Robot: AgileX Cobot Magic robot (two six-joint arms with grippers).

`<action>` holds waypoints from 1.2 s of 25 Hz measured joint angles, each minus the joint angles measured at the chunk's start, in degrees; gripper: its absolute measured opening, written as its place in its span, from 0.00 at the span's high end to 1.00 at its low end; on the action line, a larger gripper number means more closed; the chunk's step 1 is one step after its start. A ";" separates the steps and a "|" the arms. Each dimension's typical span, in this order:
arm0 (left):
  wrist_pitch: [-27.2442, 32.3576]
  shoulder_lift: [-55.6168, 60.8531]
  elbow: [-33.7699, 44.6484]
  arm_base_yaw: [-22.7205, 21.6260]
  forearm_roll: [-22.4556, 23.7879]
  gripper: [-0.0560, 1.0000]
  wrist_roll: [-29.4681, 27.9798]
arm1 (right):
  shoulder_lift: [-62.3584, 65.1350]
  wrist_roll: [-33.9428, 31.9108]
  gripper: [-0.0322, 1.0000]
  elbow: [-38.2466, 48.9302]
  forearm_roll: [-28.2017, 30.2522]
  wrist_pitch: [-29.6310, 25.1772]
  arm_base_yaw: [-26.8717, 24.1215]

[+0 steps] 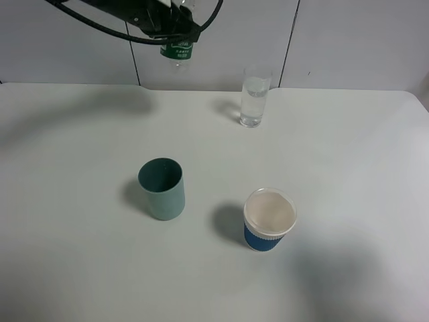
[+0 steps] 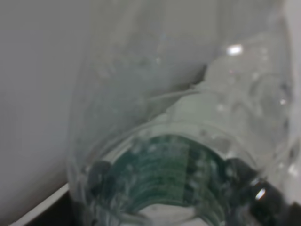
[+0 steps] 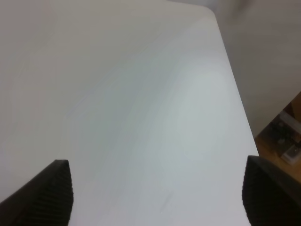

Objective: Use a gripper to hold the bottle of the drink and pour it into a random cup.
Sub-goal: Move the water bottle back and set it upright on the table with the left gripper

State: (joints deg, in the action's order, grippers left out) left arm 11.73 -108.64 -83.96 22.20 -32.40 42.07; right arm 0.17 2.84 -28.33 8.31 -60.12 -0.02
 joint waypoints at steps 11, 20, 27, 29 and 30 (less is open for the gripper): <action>-18.43 4.97 22.41 -0.52 -0.33 0.48 0.00 | 0.00 0.00 0.25 0.00 0.00 0.00 0.00; -31.32 5.10 31.40 -0.52 1.25 0.48 -10.60 | 0.00 0.00 0.25 0.00 0.00 0.00 0.00; -46.51 5.10 37.98 -0.94 23.04 0.48 -32.17 | 0.00 0.00 0.25 0.00 0.00 0.00 0.00; -50.26 5.02 39.10 -1.74 29.52 0.48 -38.07 | 0.00 0.00 0.25 0.00 0.00 0.00 0.00; -51.97 4.85 39.54 -2.34 31.55 0.48 -40.73 | 0.00 0.00 0.25 0.00 0.00 0.00 0.00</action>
State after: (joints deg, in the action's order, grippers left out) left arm -40.24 -103.79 -44.42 19.86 -0.85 1.34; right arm 0.17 2.84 -28.33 8.31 -60.12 -0.02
